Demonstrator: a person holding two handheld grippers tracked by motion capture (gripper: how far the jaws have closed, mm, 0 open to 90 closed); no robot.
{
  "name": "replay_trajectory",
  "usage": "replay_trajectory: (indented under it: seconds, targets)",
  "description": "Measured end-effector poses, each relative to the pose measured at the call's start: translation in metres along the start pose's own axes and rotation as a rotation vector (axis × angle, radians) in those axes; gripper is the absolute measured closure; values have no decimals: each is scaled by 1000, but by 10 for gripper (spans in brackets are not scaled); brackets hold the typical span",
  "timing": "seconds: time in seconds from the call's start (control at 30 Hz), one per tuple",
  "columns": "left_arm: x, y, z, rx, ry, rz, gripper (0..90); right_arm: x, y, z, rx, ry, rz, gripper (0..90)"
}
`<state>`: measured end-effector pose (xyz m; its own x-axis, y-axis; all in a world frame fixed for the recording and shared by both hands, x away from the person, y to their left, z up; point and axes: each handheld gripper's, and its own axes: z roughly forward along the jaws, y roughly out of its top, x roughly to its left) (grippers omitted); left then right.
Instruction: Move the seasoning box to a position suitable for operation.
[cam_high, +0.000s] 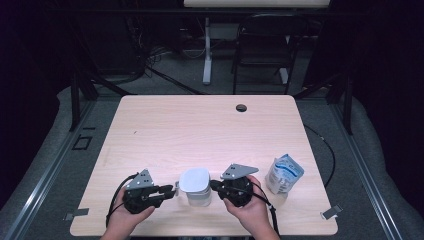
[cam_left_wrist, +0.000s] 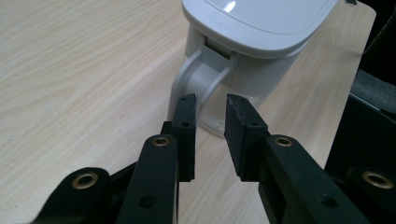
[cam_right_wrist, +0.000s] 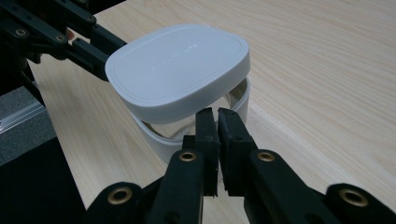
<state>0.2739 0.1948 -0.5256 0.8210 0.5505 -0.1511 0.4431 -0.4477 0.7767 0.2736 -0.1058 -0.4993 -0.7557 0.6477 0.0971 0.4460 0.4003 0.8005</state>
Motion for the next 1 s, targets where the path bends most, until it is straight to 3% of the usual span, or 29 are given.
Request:
replay_trajectory:
  seconds: [1.0]
  targets:
    - [0, -2, 9, 18, 39, 9, 837, 8, 22, -6, -13, 23, -8, 877]
